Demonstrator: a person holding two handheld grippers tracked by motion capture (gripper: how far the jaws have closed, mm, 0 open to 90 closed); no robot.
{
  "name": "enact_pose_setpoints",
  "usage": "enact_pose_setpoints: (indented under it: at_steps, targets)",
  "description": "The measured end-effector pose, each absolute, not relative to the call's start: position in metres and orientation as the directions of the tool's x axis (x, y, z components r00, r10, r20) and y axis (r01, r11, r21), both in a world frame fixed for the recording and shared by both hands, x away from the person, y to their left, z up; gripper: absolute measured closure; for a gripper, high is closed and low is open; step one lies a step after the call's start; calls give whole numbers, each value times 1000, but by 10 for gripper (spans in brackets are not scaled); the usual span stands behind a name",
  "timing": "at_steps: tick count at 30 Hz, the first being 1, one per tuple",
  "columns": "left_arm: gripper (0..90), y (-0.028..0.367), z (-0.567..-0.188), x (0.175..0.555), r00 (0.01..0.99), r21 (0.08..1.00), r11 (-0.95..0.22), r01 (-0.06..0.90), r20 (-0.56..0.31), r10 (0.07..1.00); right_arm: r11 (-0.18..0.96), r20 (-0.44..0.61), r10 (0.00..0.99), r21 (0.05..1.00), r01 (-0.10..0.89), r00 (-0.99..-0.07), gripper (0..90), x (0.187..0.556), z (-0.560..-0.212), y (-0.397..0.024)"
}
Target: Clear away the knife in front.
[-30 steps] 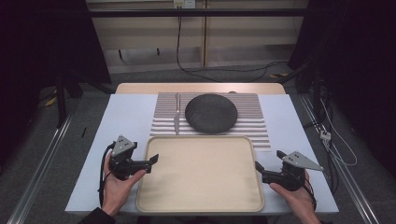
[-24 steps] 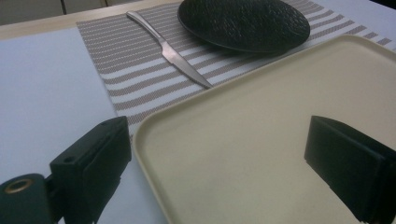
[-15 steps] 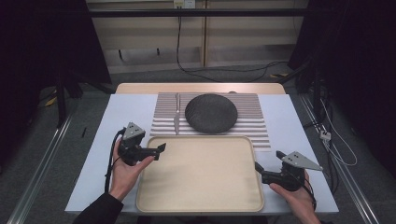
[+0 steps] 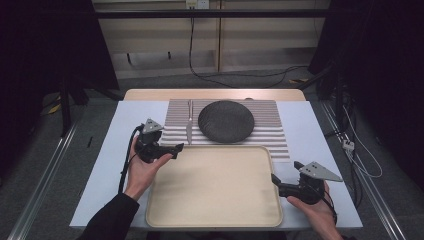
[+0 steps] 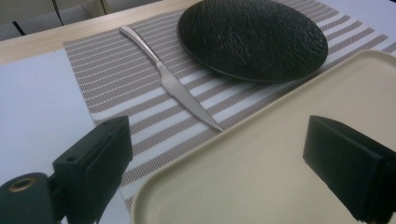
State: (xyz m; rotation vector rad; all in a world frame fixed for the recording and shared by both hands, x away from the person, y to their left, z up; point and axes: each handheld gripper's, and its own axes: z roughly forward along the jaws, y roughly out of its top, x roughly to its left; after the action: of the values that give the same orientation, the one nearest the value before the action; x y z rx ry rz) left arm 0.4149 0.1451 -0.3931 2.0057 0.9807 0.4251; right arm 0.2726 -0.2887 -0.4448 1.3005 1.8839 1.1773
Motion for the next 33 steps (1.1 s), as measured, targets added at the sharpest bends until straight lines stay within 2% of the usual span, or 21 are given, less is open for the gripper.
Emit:
enact_pose_setpoints:
  at_steps: [14,33]
  targets:
    - [136,132,-401,460,596,803,-330,496,-38,802,145,41,923,884,444,-384,77,276,-447,-287]
    - [238,103,-413,533,563,735,-361,574,-35,826,156,35,918,884,441,-394,76,276,-447,-286]
